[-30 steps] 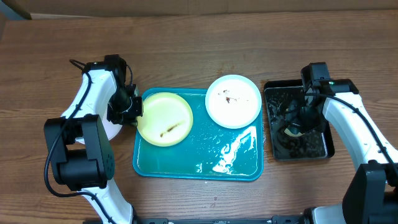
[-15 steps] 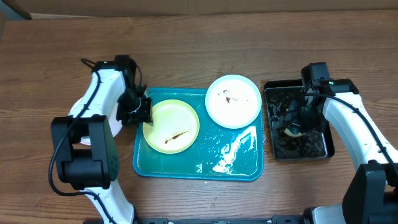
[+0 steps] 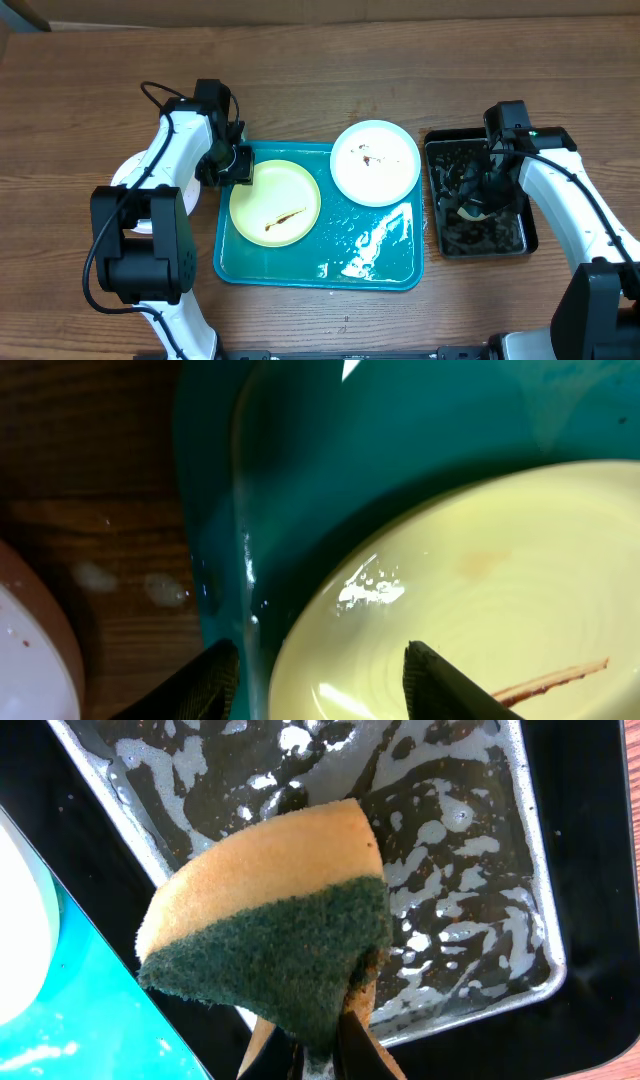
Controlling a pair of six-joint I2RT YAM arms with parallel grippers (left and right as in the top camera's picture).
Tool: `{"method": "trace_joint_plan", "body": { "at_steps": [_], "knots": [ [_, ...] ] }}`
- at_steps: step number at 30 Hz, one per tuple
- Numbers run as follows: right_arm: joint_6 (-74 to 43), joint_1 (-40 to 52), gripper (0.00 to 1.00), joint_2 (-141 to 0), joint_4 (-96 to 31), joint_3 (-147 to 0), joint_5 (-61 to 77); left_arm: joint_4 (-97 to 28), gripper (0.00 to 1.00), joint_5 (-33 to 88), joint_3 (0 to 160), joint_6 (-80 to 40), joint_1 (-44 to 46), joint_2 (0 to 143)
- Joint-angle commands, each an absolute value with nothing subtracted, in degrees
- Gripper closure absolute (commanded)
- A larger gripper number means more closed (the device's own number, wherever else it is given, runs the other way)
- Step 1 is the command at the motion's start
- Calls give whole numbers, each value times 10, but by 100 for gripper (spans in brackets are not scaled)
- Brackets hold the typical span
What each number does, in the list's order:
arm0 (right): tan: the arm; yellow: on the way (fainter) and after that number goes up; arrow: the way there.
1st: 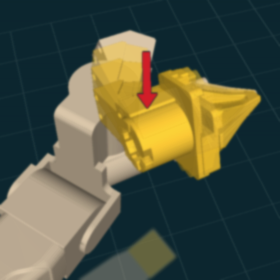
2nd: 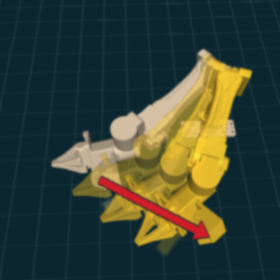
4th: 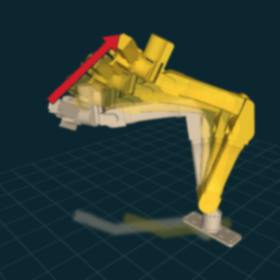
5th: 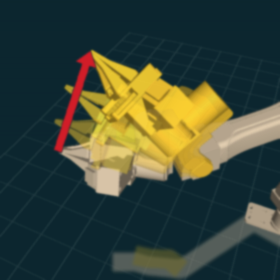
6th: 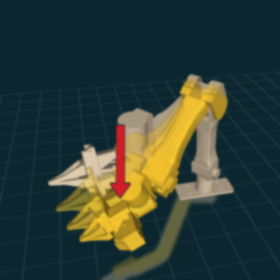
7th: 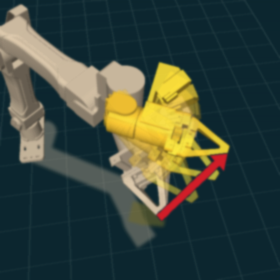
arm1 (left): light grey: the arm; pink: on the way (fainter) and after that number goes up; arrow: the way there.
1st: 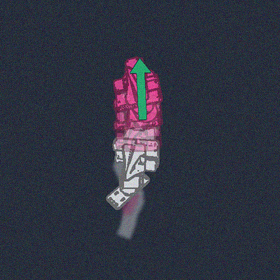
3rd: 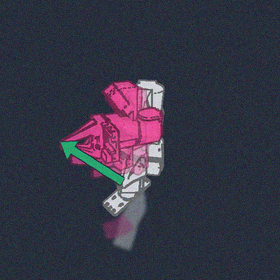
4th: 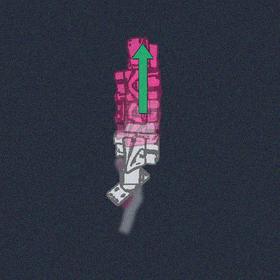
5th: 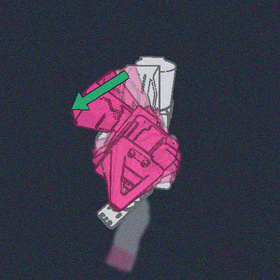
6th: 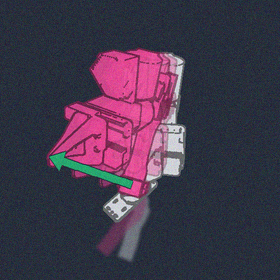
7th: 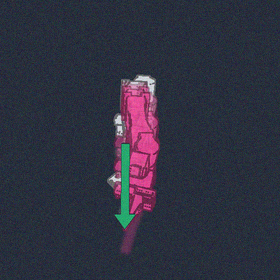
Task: Clean dirty plates on tray and stack at the side
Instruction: 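Grip the yellow plate rim with left gripper and pull it toward tray center, then scrub the yellow plate with the sponge in right gripper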
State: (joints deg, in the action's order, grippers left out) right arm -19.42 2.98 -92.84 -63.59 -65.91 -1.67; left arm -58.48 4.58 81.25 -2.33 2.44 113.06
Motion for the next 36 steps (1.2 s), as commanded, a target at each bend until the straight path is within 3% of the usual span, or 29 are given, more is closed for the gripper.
{"method": "trace_joint_plan", "body": {
  "at_steps": [1, 12, 16, 23, 24, 27, 33, 36],
  "knots": [
    [-191, 27, 96, -917, -634, -672, -14, -580, 46, 40, 817, -12, 27, 1137],
    [-191, 27, 96, -917, -635, -672, -14, -573, 50, 45, 817, -14, 28, 1171],
    [-191, 27, 96, -917, -636, -672, -14, -583, 69, 47, 817, -17, 34, 1178],
    [-191, 27, 95, -917, -635, -672, -14, -632, 81, 46, 817, -17, 34, 1178],
    [-191, 27, 95, -917, -635, -672, -14, -639, 88, 47, 817, -18, 34, 1178],
    [-191, 27, 95, -917, -634, -672, -14, -651, 95, 47, 817, -38, 35, 1178],
    [-190, 27, 96, -917, -633, -672, -9, -671, 96, 70, 817, -69, 35, 1178],
    [-140, 27, 96, -917, -623, -672, 70, -684, 96, 108, 817, -69, 35, 1178]
  ]
}}
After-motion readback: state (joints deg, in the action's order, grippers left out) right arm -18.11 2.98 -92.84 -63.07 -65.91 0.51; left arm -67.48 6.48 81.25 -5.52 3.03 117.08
